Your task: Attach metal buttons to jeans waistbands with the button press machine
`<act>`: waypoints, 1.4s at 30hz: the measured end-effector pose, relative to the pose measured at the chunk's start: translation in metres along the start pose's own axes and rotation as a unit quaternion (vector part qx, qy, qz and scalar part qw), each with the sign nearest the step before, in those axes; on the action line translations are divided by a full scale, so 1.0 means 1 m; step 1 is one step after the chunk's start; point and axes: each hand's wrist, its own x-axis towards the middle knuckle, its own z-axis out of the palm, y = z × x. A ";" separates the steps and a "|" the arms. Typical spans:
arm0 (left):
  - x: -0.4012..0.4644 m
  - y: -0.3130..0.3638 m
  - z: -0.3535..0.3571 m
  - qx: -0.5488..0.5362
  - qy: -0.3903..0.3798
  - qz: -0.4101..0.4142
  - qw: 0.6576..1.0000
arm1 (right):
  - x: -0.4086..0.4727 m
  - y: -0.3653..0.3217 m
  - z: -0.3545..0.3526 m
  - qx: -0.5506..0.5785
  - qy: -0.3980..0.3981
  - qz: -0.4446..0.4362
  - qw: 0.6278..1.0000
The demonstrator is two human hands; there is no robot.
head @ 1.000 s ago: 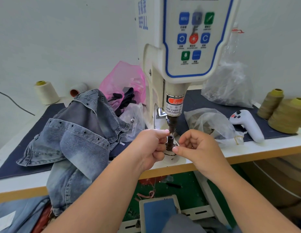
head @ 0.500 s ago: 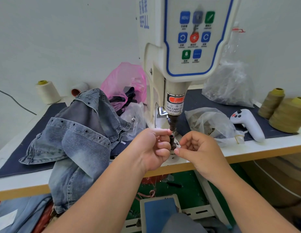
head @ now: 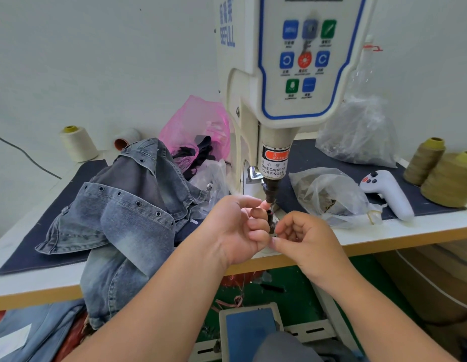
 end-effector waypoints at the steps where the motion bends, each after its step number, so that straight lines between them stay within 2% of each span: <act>1: 0.000 0.000 0.000 0.011 0.001 0.007 1.000 | 0.000 0.000 0.001 -0.001 -0.001 0.001 1.000; 4: -0.001 -0.001 -0.001 0.043 0.003 0.025 0.999 | -0.001 0.000 0.002 0.003 -0.001 0.001 1.000; 19: -0.010 0.005 0.000 0.008 -0.015 0.007 1.000 | 0.000 -0.004 0.001 -0.012 0.000 0.000 1.000; 26: -0.016 0.006 -0.005 0.101 0.002 0.038 0.994 | -0.002 -0.006 0.000 -0.014 0.002 0.012 1.000; 28: -0.016 0.009 -0.009 0.140 0.031 0.063 0.988 | -0.002 -0.006 0.000 -0.013 0.002 0.015 1.000; 30: -0.016 0.014 -0.012 0.218 0.080 0.112 0.966 | -0.003 -0.007 0.000 -0.015 0.003 0.018 1.000; 32: -0.018 0.023 -0.017 0.320 0.132 0.172 0.922 | -0.003 -0.009 0.000 -0.016 0.002 0.021 1.000; 34: -0.021 0.035 -0.022 0.434 0.181 0.231 0.852 | -0.003 -0.011 0.001 -0.017 -0.001 0.022 1.000; 35: -0.024 0.041 -0.025 0.491 0.213 0.277 0.798 | -0.002 -0.012 0.002 -0.017 -0.004 0.021 1.000; 38: -0.029 0.064 -0.032 0.603 0.326 0.433 0.585 | -0.001 -0.017 0.004 -0.018 -0.007 0.019 1.000; 39: -0.030 0.076 -0.034 0.618 0.357 0.464 0.525 | 0.000 -0.019 0.006 -0.023 -0.008 0.018 1.000; 41: -0.032 0.104 -0.046 0.642 0.426 0.474 0.426 | -0.001 -0.022 0.007 -0.031 -0.007 0.016 0.999; 42: -0.033 0.118 -0.055 0.654 0.471 0.443 0.393 | -0.002 -0.023 0.007 -0.029 -0.007 0.015 0.999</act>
